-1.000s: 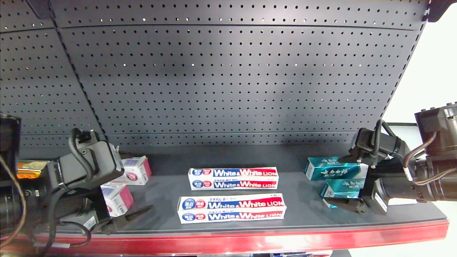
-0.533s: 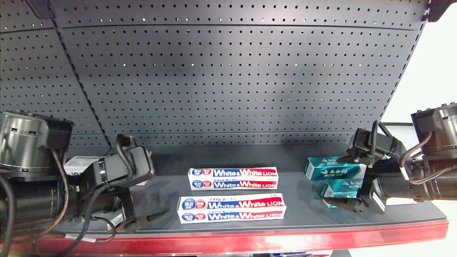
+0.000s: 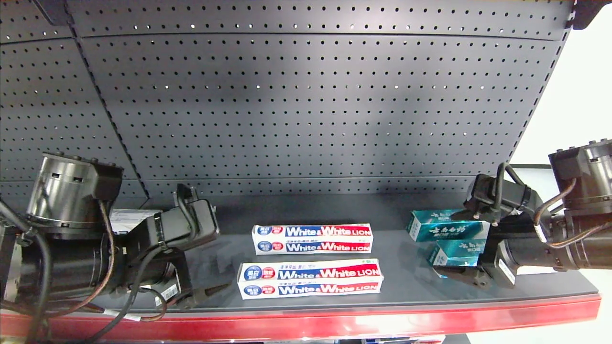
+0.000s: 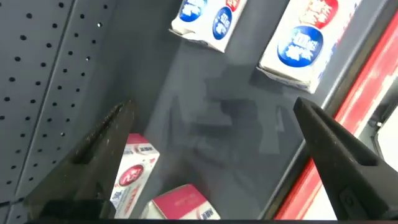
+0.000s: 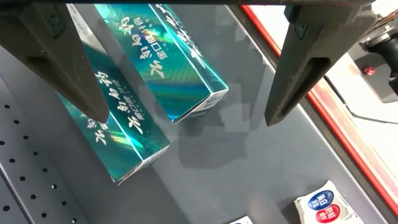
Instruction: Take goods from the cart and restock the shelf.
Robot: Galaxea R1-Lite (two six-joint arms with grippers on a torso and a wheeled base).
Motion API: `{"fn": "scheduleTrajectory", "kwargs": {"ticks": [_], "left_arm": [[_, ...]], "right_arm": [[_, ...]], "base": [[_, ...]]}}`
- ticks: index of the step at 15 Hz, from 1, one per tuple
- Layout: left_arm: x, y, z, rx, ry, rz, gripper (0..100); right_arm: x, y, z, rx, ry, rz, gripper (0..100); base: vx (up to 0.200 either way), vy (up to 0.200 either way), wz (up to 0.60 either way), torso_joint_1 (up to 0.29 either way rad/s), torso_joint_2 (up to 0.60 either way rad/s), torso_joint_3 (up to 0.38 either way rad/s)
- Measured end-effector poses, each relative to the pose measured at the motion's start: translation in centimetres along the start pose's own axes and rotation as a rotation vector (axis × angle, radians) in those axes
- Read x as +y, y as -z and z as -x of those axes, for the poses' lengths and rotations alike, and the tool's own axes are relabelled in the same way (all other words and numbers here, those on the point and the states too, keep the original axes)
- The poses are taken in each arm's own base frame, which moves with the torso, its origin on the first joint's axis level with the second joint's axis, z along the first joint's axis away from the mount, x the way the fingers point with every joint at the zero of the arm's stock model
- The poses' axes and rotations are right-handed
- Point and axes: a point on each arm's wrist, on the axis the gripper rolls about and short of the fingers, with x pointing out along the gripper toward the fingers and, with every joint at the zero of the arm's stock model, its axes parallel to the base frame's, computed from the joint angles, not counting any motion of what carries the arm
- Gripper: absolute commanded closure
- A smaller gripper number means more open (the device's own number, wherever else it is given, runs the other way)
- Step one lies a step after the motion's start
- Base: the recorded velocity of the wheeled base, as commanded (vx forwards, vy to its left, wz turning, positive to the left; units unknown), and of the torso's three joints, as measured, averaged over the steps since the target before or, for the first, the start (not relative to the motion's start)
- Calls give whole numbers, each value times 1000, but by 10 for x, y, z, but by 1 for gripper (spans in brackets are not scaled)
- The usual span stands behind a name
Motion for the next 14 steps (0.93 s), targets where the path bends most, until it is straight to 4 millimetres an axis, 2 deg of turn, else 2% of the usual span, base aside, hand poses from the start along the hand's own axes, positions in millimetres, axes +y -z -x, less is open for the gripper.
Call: {"fn": "scheduleTrajectory", "kwargs": {"ticks": [8,14], "left_arm": [[10,-12,-17,-8,11,-11,0],[9,-10,-18,1,17,-2,0]], "right_arm": [[-1,2,0,7,2,-5,0],[0,3,0,9,-1,-6,0]], "base": [[0,0,0,0,0,0],[0,0,0,0,0,0]]}}
